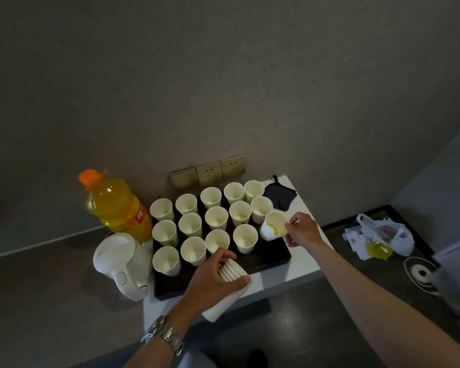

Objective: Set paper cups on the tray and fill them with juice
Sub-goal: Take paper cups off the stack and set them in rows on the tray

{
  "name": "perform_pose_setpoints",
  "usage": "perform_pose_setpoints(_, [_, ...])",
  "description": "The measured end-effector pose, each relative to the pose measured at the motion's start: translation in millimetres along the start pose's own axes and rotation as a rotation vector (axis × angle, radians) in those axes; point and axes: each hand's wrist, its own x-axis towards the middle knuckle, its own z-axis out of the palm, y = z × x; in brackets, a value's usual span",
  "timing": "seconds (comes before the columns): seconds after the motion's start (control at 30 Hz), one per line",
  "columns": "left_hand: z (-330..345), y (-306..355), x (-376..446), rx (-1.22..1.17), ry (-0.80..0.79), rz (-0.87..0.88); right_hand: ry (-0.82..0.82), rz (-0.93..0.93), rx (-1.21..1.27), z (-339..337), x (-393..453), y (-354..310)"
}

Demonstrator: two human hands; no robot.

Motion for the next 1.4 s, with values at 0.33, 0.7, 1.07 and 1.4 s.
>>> perform_pose_setpoints(0.33, [-6,-7,-17,0.045,0.003,-0.012,0.044,0.069,0.009,32,2,16])
perform_pose_setpoints(0.7, [-13,-8,-25,0.043,0.071,-0.053,0.060,-0.209,-0.228,34,-52,-5])
perform_pose_setpoints(1.07, [-22,-14,-32,0.032,0.168,-0.048,-0.766,-0.292,-0.173,89,-112,-19])
perform_pose_setpoints(1.4, [-37,-40,-59,0.208,0.150,-0.042,-0.735,-0.217,-0.123,115,-121,-21])
